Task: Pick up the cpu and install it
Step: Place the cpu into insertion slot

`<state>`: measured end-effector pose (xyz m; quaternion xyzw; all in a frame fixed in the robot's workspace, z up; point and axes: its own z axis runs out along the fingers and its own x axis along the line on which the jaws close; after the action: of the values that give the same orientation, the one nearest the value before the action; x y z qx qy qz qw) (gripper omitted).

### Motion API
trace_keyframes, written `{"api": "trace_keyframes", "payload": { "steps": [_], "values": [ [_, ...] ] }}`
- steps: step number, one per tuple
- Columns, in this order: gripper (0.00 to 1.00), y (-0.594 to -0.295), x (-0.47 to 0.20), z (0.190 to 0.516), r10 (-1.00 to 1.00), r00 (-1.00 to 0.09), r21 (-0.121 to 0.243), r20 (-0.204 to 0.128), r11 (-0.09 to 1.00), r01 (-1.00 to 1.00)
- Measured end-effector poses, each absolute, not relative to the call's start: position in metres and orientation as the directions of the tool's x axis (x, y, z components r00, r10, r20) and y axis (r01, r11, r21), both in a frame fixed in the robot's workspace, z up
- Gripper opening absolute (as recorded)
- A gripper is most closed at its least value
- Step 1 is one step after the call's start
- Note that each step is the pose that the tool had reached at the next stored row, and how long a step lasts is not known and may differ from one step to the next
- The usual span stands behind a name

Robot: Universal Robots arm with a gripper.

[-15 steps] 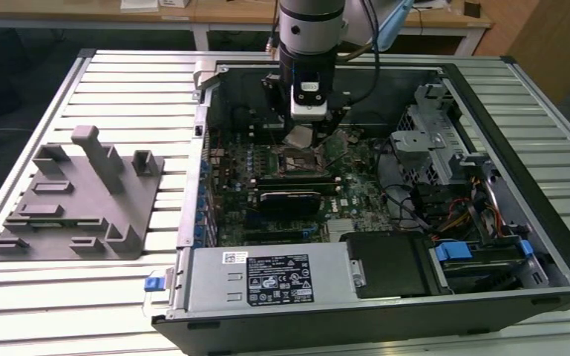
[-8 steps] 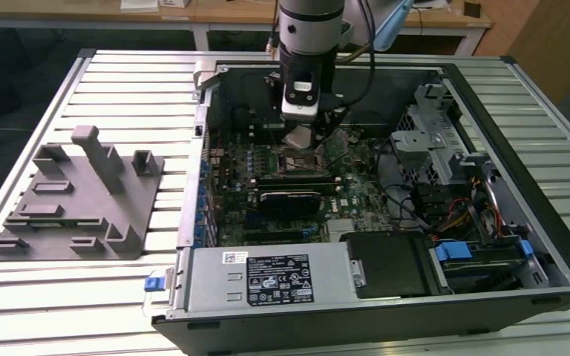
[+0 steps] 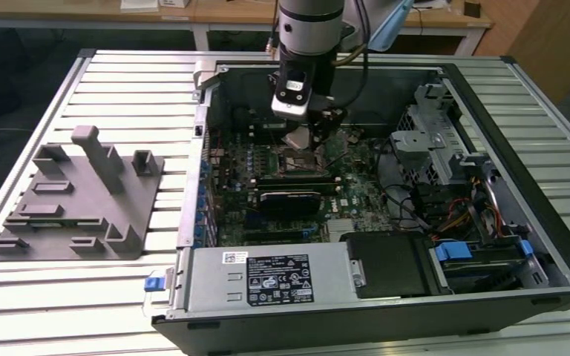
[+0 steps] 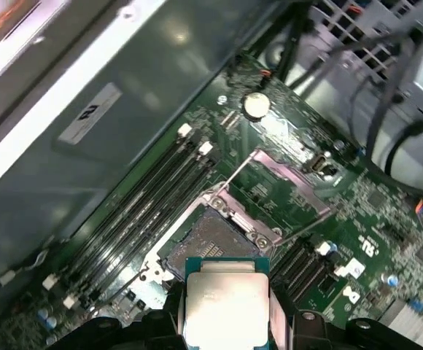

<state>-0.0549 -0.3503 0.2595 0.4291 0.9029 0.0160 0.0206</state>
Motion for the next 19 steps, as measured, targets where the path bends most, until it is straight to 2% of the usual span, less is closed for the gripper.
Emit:
{"api": "trace_keyframes", "payload": {
  "steps": [19],
  "values": [
    [0.55,-0.3502,-0.0549,0.2561,0.943,-0.331,0.047,-0.023,0.331,0.942]
  ]
}}
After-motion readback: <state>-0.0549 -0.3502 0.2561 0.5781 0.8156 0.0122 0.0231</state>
